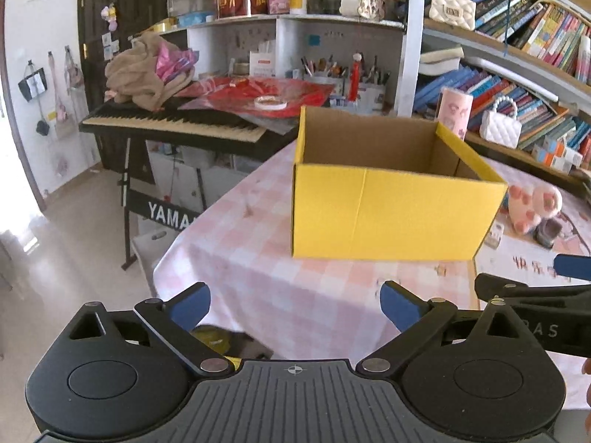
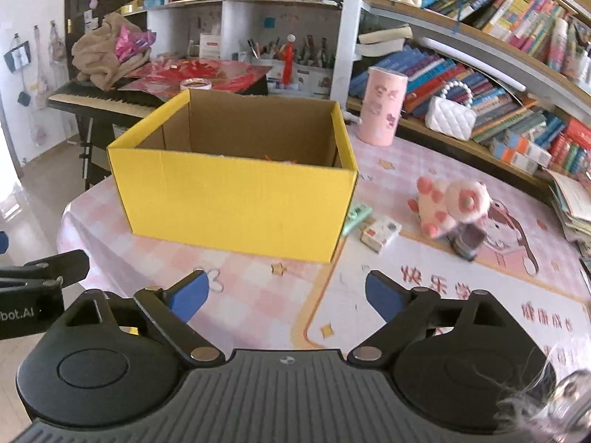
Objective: Organize objects
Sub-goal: 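Open both grippers to drop the eraser and clip into the box, then withdraw both grippers from the box toward the plush pig and toys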
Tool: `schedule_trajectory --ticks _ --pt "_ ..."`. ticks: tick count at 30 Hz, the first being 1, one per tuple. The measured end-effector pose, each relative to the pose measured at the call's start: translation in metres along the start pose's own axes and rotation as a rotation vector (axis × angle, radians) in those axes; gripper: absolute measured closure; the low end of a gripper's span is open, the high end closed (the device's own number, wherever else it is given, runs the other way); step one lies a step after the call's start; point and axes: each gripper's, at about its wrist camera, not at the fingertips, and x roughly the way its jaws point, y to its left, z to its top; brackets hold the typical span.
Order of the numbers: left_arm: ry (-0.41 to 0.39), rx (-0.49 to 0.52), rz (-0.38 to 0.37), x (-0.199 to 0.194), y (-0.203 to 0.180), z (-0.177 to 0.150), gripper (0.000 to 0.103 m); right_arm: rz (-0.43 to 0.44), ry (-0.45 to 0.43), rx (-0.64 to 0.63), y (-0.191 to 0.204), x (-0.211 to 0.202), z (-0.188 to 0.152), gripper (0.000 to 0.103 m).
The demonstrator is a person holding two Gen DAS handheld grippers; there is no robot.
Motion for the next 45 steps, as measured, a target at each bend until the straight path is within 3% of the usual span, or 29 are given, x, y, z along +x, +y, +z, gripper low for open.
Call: schedule_trajectory --ticks 6,22,37,45 --pt "0.015 0.013 -0.024 -0.009 0.001 -0.009 0.003 -0.029 0.011 0.017 0.001 -0.015 -0.014 0.000" --pt "0.016 0.091 -0.128 -0.017 -0.022 -0.016 0.002 -0.143 0.022 0.125 -0.025 -0.045 -0.044 0.000" --pt "0.040 0.222 -0.300 -0.012 -0.086 -0.020 0.002 -0.315 0.052 0.247 -0.075 -0.072 -0.074 0.000" --pt "0.062 0.257 -0.328 -0.003 -0.116 -0.019 0.002 -0.349 0.075 0.285 -0.103 -0.069 -0.081 0.000"
